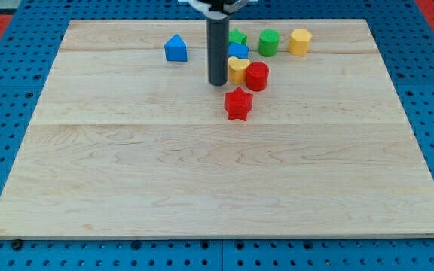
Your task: Push the red star closer to the red circle
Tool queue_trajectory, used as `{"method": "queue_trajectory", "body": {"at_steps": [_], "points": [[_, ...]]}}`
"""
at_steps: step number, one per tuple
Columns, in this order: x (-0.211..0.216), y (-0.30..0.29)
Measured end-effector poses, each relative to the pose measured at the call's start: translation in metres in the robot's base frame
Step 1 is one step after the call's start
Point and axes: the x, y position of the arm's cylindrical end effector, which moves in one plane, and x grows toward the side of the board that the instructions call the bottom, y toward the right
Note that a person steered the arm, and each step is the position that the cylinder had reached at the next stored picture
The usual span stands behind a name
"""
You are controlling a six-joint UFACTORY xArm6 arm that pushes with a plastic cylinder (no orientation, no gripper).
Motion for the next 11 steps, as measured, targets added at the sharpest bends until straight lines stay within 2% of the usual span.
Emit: {"method": "queue_trajectory", "body": {"at_steps": [1,2,3,6,7,8,9,11], "points": [[0.028,-0.032],[0.075,-0.006],[0.092,0.051],[0.043,0.053],[0.060,0.051],[0.081,0.011],[0.068,0.008],[0.041,0.051]]}}
